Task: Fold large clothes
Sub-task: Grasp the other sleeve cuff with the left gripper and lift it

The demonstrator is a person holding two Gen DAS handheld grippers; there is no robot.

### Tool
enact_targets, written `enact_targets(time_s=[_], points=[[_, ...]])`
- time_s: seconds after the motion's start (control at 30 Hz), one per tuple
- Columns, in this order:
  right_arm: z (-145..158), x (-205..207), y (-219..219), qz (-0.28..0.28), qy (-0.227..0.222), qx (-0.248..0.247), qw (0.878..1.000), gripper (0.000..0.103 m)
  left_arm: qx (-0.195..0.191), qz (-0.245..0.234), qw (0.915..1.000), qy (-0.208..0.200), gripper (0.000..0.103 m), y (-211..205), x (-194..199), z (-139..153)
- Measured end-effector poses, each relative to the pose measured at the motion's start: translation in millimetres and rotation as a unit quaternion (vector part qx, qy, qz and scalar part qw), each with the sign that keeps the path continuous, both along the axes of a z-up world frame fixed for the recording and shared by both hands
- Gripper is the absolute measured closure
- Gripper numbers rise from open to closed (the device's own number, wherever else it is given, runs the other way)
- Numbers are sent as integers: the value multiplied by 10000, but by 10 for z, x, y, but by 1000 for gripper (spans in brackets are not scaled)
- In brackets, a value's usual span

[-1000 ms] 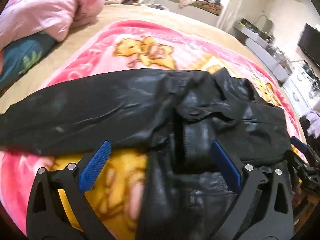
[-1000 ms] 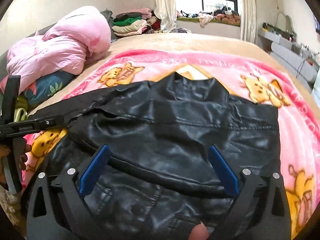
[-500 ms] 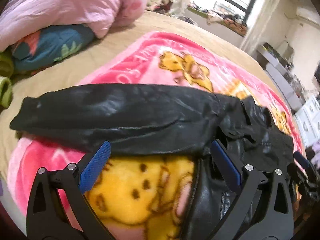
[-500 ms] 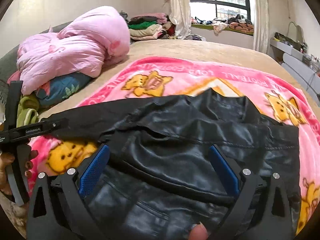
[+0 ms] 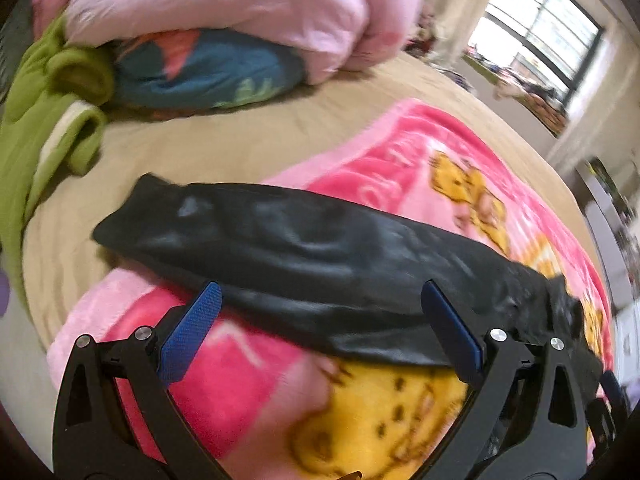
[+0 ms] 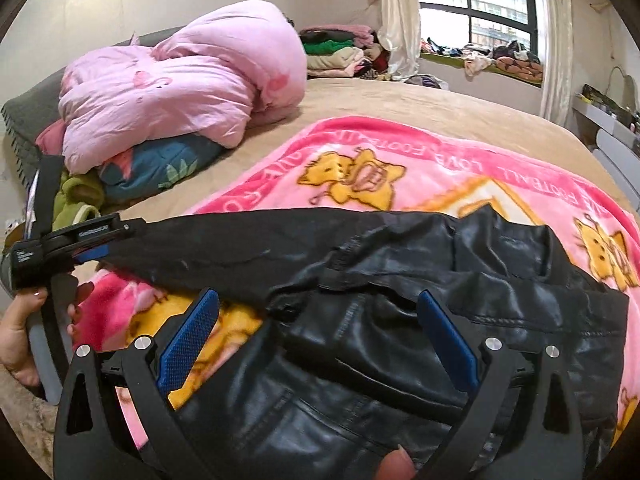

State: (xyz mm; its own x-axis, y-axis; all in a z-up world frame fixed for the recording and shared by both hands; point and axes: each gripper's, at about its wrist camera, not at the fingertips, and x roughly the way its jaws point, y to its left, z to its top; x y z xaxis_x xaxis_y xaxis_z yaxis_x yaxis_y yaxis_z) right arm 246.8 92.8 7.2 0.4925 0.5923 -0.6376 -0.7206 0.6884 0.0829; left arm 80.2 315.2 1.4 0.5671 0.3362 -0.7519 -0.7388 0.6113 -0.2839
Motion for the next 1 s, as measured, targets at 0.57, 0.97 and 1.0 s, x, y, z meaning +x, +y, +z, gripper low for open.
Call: enact_targets(time_s=[0.57,0.97,1.0], points=[[-127,-219,479,325,675,471,9961,5,-1206,914,9885,-6,9,831,-306,-561],[-270,-343,58,-144,688,656,9954,5,-759,823,9926,-477,91,966,-223,-345],[-271,-350,12,-195,681,685,9951,5,-618,749,9934,-606,94,916,-217,-242]])
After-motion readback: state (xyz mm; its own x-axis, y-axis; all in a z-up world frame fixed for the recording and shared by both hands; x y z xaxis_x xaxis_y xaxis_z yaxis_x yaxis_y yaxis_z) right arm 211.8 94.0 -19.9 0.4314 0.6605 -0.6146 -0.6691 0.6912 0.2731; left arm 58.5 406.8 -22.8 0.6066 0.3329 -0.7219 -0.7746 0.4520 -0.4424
